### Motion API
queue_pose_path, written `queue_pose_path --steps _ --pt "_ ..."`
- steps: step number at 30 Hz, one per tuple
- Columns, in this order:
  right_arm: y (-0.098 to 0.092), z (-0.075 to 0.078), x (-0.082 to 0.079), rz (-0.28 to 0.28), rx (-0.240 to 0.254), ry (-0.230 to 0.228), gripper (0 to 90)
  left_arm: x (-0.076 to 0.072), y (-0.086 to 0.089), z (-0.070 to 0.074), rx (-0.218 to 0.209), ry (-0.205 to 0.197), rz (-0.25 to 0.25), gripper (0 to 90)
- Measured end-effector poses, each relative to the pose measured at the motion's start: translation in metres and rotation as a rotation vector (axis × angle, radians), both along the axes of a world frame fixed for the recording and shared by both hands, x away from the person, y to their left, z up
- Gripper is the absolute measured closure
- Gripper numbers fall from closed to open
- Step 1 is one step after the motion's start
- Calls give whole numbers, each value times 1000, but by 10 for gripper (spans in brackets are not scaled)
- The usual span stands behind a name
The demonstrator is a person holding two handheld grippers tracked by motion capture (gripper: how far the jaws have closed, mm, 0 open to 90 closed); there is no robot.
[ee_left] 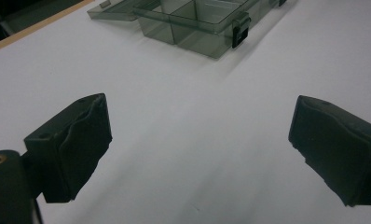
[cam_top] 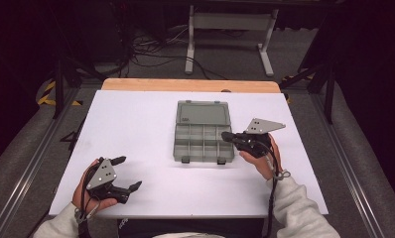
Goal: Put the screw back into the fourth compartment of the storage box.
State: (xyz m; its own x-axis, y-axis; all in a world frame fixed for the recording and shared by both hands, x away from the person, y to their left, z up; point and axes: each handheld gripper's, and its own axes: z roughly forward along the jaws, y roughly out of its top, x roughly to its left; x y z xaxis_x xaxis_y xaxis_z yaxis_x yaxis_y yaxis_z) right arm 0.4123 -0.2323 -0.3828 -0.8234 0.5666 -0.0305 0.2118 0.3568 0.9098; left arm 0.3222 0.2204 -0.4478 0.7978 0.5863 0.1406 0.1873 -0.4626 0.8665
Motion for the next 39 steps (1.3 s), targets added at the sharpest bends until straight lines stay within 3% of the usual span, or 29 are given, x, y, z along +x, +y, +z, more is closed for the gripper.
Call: queue_pose_path --steps 20,29,39 --pt "-6 -21 43 -119 -50 63 889 0 0 -1 0 6 -2 64" --pt "-4 -26 50 -138 -87 65 888 0 0 -1 0 7 -5 64" --pt "0 -36 57 -157 -116 103 887 1 -1 -1 2 6 -6 64"
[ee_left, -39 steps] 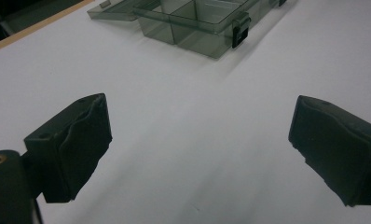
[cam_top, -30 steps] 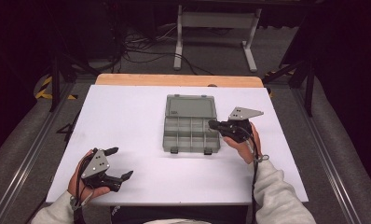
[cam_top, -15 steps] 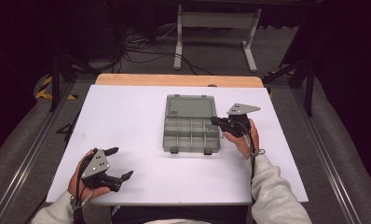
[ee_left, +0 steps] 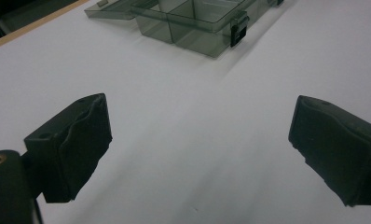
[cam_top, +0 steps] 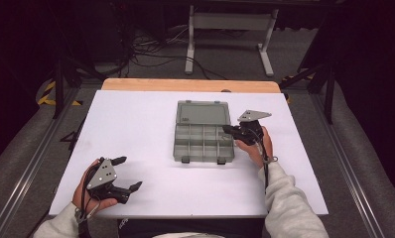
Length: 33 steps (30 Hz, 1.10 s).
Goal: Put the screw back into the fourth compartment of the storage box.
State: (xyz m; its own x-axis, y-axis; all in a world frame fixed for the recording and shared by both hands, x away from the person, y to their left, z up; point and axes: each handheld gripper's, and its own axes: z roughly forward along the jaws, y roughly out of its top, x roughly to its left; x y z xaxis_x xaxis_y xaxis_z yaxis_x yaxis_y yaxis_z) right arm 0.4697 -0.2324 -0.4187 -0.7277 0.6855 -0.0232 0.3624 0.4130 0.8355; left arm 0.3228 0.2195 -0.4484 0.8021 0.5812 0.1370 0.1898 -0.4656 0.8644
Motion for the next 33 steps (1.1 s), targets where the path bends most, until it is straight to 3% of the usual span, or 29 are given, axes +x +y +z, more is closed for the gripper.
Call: queue_pose_path --steps 11,33 --pt "-1 -11 4 -23 -15 60 886 0 0 0 2 2 -4 64" --pt "2 -17 3 -16 -44 81 881 -1 0 0 5 6 -13 64"
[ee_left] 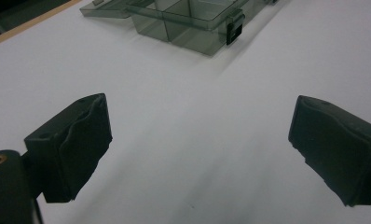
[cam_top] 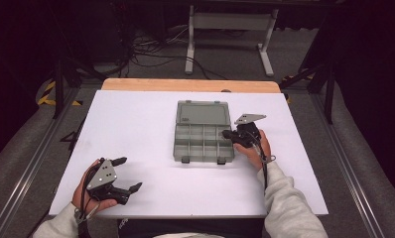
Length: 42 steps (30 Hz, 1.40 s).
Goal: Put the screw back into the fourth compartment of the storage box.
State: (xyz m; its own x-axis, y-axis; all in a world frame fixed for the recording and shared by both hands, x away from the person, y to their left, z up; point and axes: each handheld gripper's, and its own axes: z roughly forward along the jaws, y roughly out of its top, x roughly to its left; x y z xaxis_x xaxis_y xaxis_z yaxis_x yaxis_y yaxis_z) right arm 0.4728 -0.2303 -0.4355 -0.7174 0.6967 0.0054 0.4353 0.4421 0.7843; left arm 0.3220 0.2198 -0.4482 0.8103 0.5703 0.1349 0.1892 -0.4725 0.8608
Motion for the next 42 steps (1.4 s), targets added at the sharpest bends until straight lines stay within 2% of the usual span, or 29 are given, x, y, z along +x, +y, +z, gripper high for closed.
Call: queue_pose_path --steps 5,14,22,27,32,35,37,40,41,42 --pt "-1 1 -1 0 1 -3 871 0 0 0 -2 3 1 64" --pt "-8 9 -6 -8 37 -44 828 0 0 0 1 1 12 72" --pt "-15 19 -15 -19 68 -94 726 5 -2 6 -12 5 60 111" --pt "-22 26 -18 -38 74 -114 600 14 -5 12 -20 12 76 107" --pt "-27 36 -17 -45 64 -136 463 28 -12 21 -3 8 78 101" --pt "-31 43 -13 -72 47 -138 394 40 -17 28 11 6 71 107" --pt "-34 48 -10 -83 -3 -152 348 50 -20 34 28 6 58 114" --pt "-39 54 -4 -99 -34 -150 340 67 -28 41 51 8 45 135" --pt "-42 58 0 -100 -43 -146 368 75 -31 43 67 0 40 154" --pt "-45 60 2 -89 -36 -132 445 79 -33 44 64 10 38 155"
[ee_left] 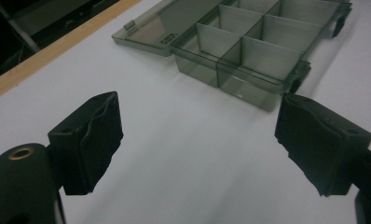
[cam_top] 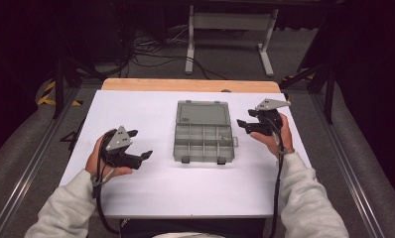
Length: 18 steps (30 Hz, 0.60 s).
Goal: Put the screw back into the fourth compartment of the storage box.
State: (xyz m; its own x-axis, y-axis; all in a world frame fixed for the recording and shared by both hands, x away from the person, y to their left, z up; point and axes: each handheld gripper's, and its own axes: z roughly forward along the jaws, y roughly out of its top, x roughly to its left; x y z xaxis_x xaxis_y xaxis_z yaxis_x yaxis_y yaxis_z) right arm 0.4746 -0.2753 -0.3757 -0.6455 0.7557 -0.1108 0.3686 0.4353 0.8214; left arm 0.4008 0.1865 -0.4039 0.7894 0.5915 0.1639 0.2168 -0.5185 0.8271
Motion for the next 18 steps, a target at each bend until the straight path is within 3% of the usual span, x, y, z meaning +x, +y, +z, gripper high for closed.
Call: queue_pose_path --steps 1,3,4,7,10,13,14,15,18 --pt "-1 1 1 9 -1 -1 489 6 -3 1 -3 11 -8 155" --pt "-4 2 3 18 -11 -19 679 11 -6 2 -13 21 -17 188" --pt "-5 2 4 24 -13 -21 706 23 -13 3 -5 30 -27 197" --pt "-3 -3 9 29 -20 -4 774 35 -19 2 17 26 -33 263" --pt "4 -12 18 45 -53 33 885 55 -26 0 16 38 -32 401" --pt "8 -17 23 59 -83 49 900 65 -30 -2 28 46 -35 611" --pt "11 -19 25 64 -110 60 900 74 -35 -5 55 62 -44 611" --pt "14 -25 30 67 -147 82 900 80 -39 -7 73 68 -40 723" --pt "18 -36 40 68 -190 120 900 98 -49 -15 129 105 -47 882"
